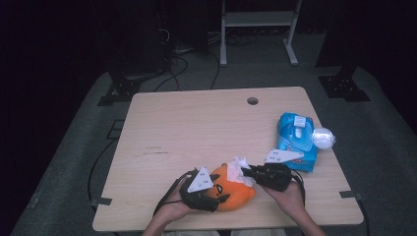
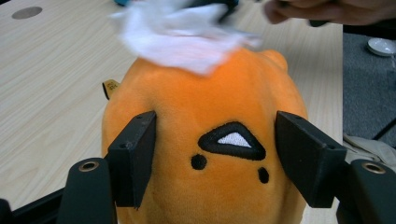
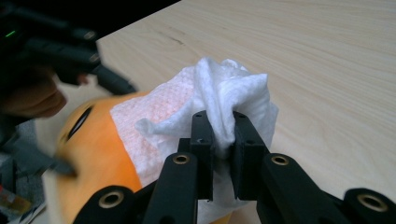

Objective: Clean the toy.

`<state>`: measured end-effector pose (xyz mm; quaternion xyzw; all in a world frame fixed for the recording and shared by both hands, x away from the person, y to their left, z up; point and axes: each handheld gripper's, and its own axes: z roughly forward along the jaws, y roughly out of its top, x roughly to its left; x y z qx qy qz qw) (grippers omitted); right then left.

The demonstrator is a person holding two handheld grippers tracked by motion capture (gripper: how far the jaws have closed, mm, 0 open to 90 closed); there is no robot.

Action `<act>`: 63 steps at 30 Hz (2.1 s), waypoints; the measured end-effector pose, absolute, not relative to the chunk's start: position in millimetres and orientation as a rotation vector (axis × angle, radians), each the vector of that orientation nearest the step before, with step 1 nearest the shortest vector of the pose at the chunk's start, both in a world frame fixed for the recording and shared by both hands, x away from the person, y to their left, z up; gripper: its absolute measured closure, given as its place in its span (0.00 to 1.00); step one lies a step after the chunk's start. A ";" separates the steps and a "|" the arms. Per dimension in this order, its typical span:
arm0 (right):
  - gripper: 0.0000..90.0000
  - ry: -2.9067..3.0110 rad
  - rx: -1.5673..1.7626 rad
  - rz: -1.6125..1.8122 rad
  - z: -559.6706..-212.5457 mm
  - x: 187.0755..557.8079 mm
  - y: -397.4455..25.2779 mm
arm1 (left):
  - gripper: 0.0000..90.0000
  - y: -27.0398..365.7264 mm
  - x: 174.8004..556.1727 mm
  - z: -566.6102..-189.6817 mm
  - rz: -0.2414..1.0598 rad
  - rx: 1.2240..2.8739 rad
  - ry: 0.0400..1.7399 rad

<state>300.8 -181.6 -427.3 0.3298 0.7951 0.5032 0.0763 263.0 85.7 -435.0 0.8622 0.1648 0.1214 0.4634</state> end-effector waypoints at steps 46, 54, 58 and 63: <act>0.68 2.319 1.145 1.275 -431.2 259.7 -309.1 | 0.25 89.1 265.7 -435.9 0.288 2.051 0.487; 0.61 2.296 1.158 1.364 -433.7 256.1 -315.6 | 0.15 83.8 266.1 -421.1 0.318 1.970 0.479; 0.58 2.309 1.154 1.383 -435.6 255.8 -313.6 | 0.12 67.9 272.0 -427.1 0.353 1.999 0.473; 0.57 2.312 1.156 1.391 -437.5 255.4 -315.6 | 0.17 56.6 280.8 -430.7 0.370 2.034 0.523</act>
